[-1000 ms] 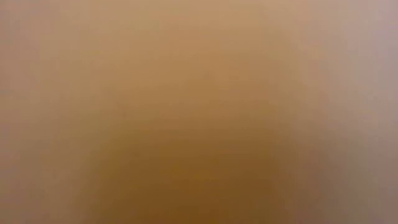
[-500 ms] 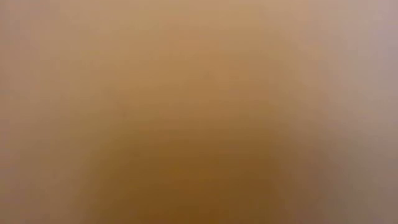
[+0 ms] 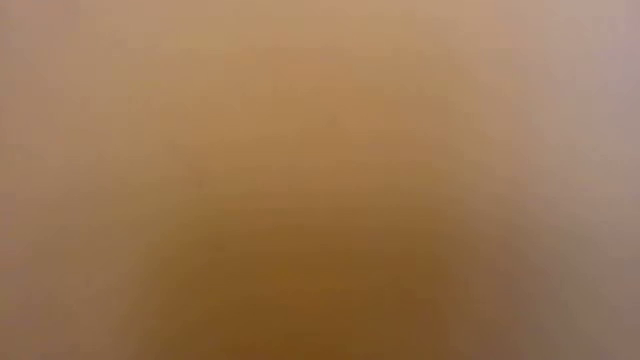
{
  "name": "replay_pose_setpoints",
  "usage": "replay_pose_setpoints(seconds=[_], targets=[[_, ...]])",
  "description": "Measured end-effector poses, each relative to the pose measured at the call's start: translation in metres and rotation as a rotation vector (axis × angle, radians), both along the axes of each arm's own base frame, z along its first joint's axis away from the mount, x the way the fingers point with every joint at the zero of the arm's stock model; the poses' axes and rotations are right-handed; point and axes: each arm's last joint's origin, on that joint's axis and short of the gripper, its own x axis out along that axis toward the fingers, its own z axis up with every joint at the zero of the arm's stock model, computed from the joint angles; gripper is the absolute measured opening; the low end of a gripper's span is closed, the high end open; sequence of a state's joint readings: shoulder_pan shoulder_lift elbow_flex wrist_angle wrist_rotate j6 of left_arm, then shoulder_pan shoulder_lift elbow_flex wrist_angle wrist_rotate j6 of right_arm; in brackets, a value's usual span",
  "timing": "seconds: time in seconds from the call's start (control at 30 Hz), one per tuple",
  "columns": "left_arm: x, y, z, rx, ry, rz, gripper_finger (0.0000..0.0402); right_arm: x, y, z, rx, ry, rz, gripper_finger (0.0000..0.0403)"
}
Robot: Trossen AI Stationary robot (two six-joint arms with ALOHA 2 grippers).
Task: Sort soda cans
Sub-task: Put the blue white soda can into the yellow bin
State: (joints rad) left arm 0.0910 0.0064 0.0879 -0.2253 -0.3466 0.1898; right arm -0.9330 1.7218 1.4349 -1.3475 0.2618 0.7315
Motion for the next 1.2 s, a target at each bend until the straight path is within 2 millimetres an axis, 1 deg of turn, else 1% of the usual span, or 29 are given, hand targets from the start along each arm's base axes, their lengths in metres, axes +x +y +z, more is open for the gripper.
replay_pose_setpoints(seconds=[0.2,0.47,0.6,0.7,0.77,0.83,0.93,1.07,1.13,1.2], targets=[[0.0,0.0,0.0,0.0,-0.001,0.0,0.0126,0.003,0.009,0.006,0.008,-0.007,0.032,0.0001],[0.0,0.0,0.0,0.001,-0.004,0.0,0.0126,-0.006,0.021,0.029,-0.044,-0.068,0.02,0.0001],[0.0,0.0,0.0,0.001,-0.004,0.0,0.0126,-0.007,0.032,0.041,-0.087,-0.084,0.038,0.0016],[0.0,0.0,0.0,0.0,-0.004,0.001,0.0126,-0.003,0.039,0.045,-0.112,-0.064,0.06,0.0037],[0.0,0.0,0.0,-0.001,-0.001,0.0,0.0126,0.0,0.041,0.043,-0.105,-0.056,0.098,0.0055],[0.0,0.0,0.0,-0.008,-0.004,0.001,0.0126,0.006,0.042,0.038,-0.066,-0.026,0.18,0.0075],[0.0,0.0,0.0,-0.012,-0.005,0.002,0.0126,0.016,0.048,0.025,0.067,0.067,0.382,0.0112],[0.0,0.0,0.0,-0.015,-0.006,0.002,0.0126,0.033,0.062,0.008,0.238,0.186,0.53,0.0165],[0.0,0.0,0.0,-0.016,-0.006,0.003,0.0126,0.044,0.07,0.0,0.258,0.2,0.608,0.0189],[0.0,0.0,0.0,-0.016,-0.006,0.003,0.0126,0.05,0.082,-0.003,0.297,0.21,0.677,0.0212]])
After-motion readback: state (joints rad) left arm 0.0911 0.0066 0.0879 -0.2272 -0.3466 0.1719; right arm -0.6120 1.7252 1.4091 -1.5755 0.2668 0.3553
